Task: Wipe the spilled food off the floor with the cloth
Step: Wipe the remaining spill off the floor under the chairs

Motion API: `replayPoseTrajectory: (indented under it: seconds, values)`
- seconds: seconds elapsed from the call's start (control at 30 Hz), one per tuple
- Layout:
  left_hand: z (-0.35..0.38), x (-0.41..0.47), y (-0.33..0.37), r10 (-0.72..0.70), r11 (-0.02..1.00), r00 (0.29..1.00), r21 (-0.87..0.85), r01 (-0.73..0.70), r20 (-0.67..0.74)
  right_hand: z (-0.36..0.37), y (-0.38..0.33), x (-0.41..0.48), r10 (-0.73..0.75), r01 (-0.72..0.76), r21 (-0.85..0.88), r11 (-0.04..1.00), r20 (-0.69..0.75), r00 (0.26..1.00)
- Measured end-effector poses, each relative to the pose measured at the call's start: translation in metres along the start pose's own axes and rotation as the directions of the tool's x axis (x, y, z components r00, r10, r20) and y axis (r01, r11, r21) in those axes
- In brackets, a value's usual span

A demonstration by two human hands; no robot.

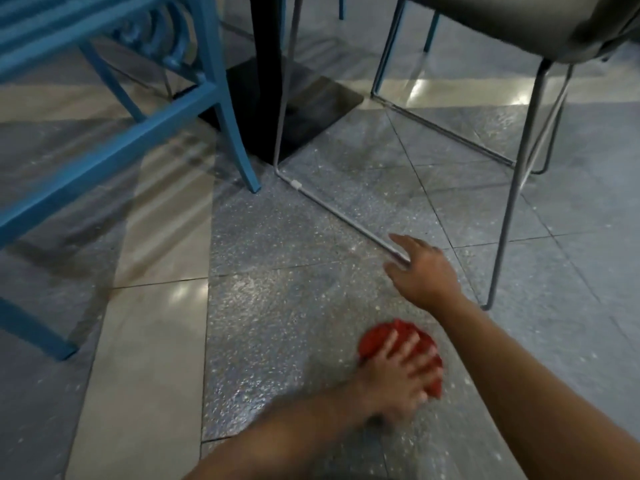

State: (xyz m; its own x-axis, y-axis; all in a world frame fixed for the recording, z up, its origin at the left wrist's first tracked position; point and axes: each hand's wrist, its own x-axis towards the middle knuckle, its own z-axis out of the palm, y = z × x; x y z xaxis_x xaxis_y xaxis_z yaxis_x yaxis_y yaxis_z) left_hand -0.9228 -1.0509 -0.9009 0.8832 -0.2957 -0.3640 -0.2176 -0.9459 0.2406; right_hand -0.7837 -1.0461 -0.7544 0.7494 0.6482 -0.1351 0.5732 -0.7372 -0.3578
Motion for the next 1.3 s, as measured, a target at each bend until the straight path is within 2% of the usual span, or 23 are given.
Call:
replayPoseTrajectory:
  seconds: [0.03, 0.1, 0.2, 0.27, 0.33, 0.4, 0.47, 0.5, 0.53, 0.57, 0.67, 0.73, 0.77, 0.8, 0.83, 0.87, 0.93, 1.03, 1.07, 1.1, 1.17, 1.23, 1.3]
  values:
    - [0.026, -0.021, 0.015, 0.044, 0.997, 0.999, 0.062, -0.042, -0.027, 0.001, 0.005, 0.0, 0.009, -0.009, -0.007, 1.0, 0.003, 1.0]
    - [0.075, -0.079, 0.025, -0.001, 0.993, 0.997, 0.12, 0.01, -0.074, 0.009, 0.002, -0.002, 0.005, -0.005, 0.003, 1.0, 0.011, 1.0]
    - [0.128, -0.19, 0.002, -0.176, 0.972, 0.98, 0.141, 0.187, -0.089, 0.035, -0.025, -0.008, -0.056, 0.054, 0.026, 0.998, 0.09, 0.994]
    - [0.138, -0.257, -0.033, -0.368, 0.928, 0.917, 0.009, 0.373, -0.155, 0.056, -0.051, -0.012, -0.103, 0.099, 0.037, 0.994, 0.155, 0.983]
    - [0.134, -0.306, -0.075, -0.606, 0.794, 0.778, -0.172, 0.583, -0.165, 0.075, -0.08, -0.017, -0.153, 0.138, 0.088, 0.987, 0.194, 0.969]
    - [0.116, -0.325, -0.123, -0.819, 0.571, 0.561, -0.284, 0.771, -0.123, 0.087, -0.106, -0.022, -0.184, 0.16, 0.122, 0.979, 0.219, 0.958]
    - [0.084, -0.306, -0.165, -0.94, 0.325, 0.341, -0.386, 0.864, -0.028, 0.093, -0.125, -0.025, -0.209, 0.187, 0.112, 0.976, 0.237, 0.949]
    - [0.067, -0.287, -0.18, -0.957, 0.26, 0.291, -0.42, 0.87, 0.011, 0.094, -0.131, -0.025, -0.221, 0.202, 0.099, 0.974, 0.242, 0.945]
    - [0.052, -0.264, -0.188, -0.956, 0.252, 0.292, -0.436, 0.864, 0.026, 0.094, -0.137, -0.024, -0.226, 0.212, 0.083, 0.974, 0.24, 0.944]
    - [0.042, -0.241, -0.187, -0.942, 0.3, 0.335, -0.425, 0.854, 0.01, 0.093, -0.141, -0.022, -0.225, 0.216, 0.064, 0.974, 0.231, 0.947]
    - [0.046, -0.2, -0.136, -0.779, 0.608, 0.617, -0.369, 0.703, -0.108, 0.084, -0.147, -0.017, -0.206, 0.207, 0.02, 0.978, 0.222, 0.953]
    - [0.08, -0.21, -0.083, -0.631, 0.755, 0.756, -0.365, 0.545, -0.176, 0.081, -0.146, -0.013, -0.197, 0.198, 0.019, 0.98, 0.231, 0.953]
    - [0.1, -0.229, -0.062, -0.608, 0.772, 0.77, -0.369, 0.517, -0.193, 0.081, -0.145, -0.011, -0.195, 0.195, 0.023, 0.981, 0.232, 0.953]
    - [0.12, -0.254, -0.045, -0.629, 0.762, 0.748, -0.364, 0.536, -0.214, 0.082, -0.144, -0.01, -0.192, 0.192, 0.025, 0.981, 0.23, 0.954]
    - [0.135, -0.284, -0.037, -0.689, 0.71, 0.697, -0.381, 0.592, -0.2, 0.084, -0.143, -0.01, -0.188, 0.188, 0.022, 0.982, 0.228, 0.955]
    - [0.143, -0.313, -0.037, -0.772, 0.619, 0.612, -0.415, 0.666, -0.17, 0.087, -0.143, -0.011, -0.181, 0.182, 0.016, 0.983, 0.231, 0.956]
    - [0.14, -0.352, -0.064, -0.914, 0.395, 0.392, -0.442, 0.805, -0.105, 0.096, -0.147, -0.015, -0.167, 0.169, 0.014, 0.986, 0.253, 0.953]
    - [0.097, -0.351, -0.134, -0.988, 0.113, 0.148, -0.495, 0.862, 0.033, 0.112, -0.168, -0.026, -0.18, 0.175, 0.046, 0.984, 0.314, 0.932]
    - [0.079, -0.337, -0.157, -0.994, 0.055, 0.096, -0.514, 0.856, 0.055, 0.117, -0.175, -0.032, -0.193, 0.184, 0.058, 0.981, 0.33, 0.924]
    - [0.062, -0.319, -0.177, -0.994, 0.04, 0.088, -0.534, 0.844, 0.065, 0.12, -0.182, -0.037, -0.21, 0.199, 0.069, 0.978, 0.337, 0.918]
    - [0.034, -0.276, -0.201, -0.981, 0.136, 0.19, -0.545, 0.828, 0.043, 0.122, -0.194, -0.043, -0.242, 0.228, 0.08, 0.97, 0.325, 0.914]
    - [0.02, -0.232, -0.193, -0.925, 0.35, 0.378, -0.489, 0.799, -0.045, 0.116, -0.199, -0.035, -0.272, 0.262, 0.074, 0.962, 0.286, 0.919]
    - [0.026, -0.199, -0.157, -0.778, 0.61, 0.613, -0.395, 0.687, -0.137, 0.103, -0.196, -0.022, -0.281, 0.278, 0.047, 0.959, 0.246, 0.928]
